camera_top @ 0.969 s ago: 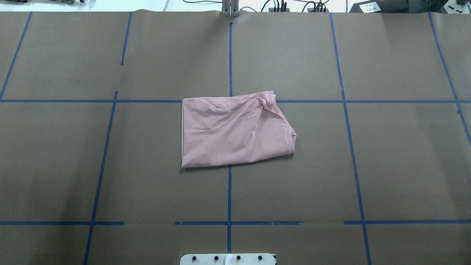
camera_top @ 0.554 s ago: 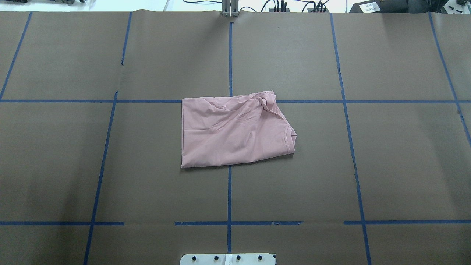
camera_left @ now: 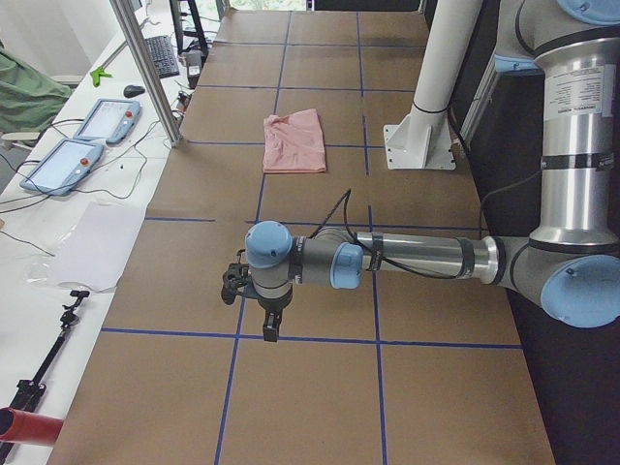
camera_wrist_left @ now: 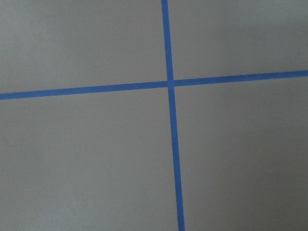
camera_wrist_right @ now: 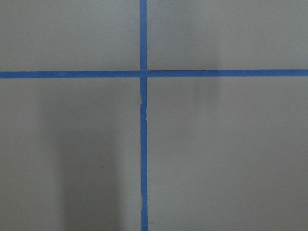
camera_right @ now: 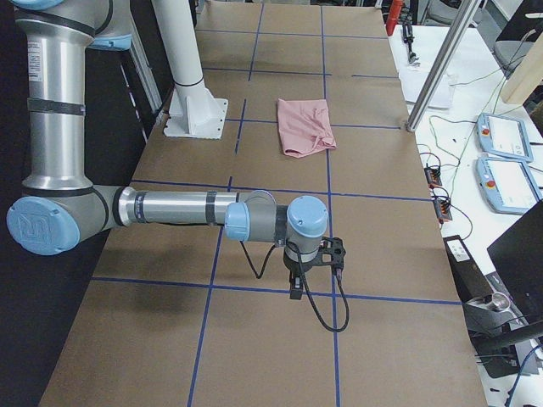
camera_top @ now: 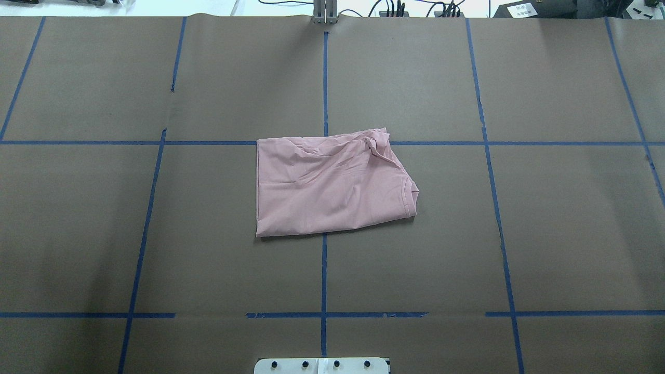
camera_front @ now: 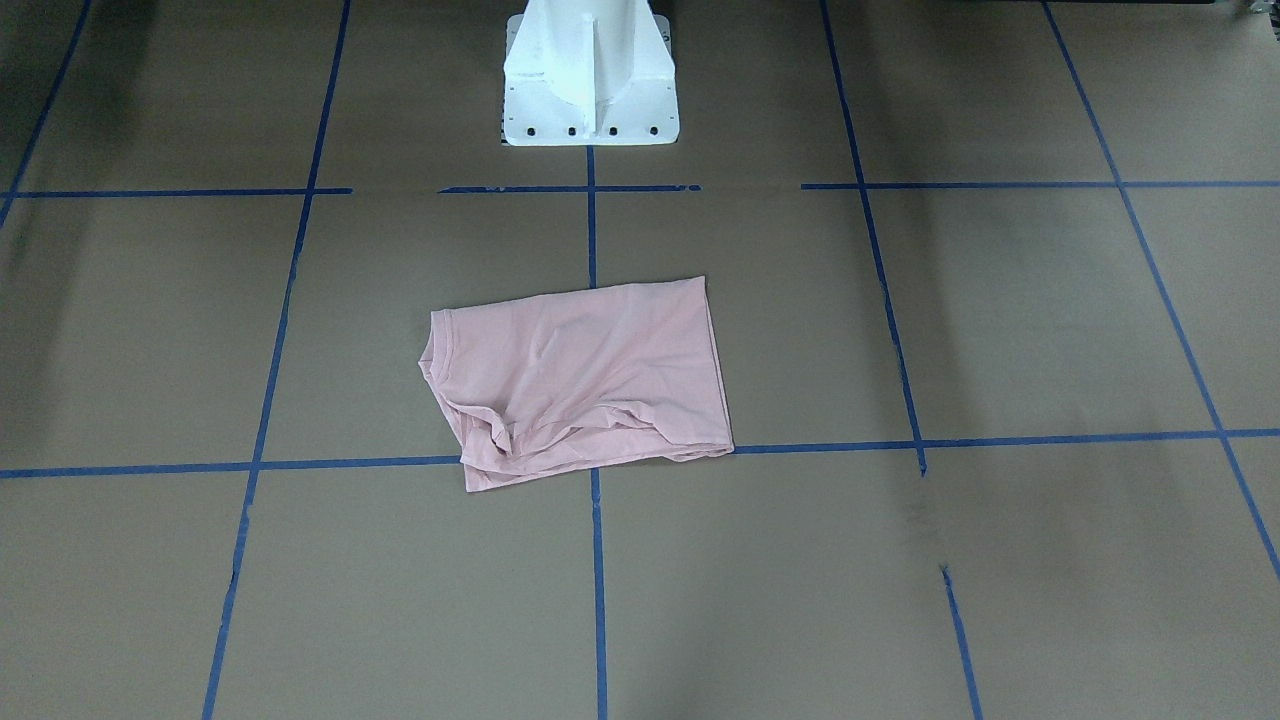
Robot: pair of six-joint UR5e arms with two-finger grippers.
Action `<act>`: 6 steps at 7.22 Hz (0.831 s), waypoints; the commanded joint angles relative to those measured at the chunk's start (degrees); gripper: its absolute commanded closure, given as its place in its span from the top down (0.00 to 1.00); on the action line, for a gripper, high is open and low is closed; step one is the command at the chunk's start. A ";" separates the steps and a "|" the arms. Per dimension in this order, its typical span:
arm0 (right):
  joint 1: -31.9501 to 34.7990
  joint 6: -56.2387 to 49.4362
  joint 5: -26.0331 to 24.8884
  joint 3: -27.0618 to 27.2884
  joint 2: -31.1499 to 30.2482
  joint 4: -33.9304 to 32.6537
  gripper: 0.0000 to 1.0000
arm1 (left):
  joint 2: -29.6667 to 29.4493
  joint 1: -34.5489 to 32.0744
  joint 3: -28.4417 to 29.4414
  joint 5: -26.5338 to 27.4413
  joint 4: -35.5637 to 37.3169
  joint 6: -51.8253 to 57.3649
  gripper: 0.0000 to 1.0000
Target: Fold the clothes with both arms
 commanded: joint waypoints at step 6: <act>0.00 0.01 0.00 -0.84 -0.49 1.58 1.00 | 0.11 0.00 -0.09 0.01 0.00 -0.17 1.00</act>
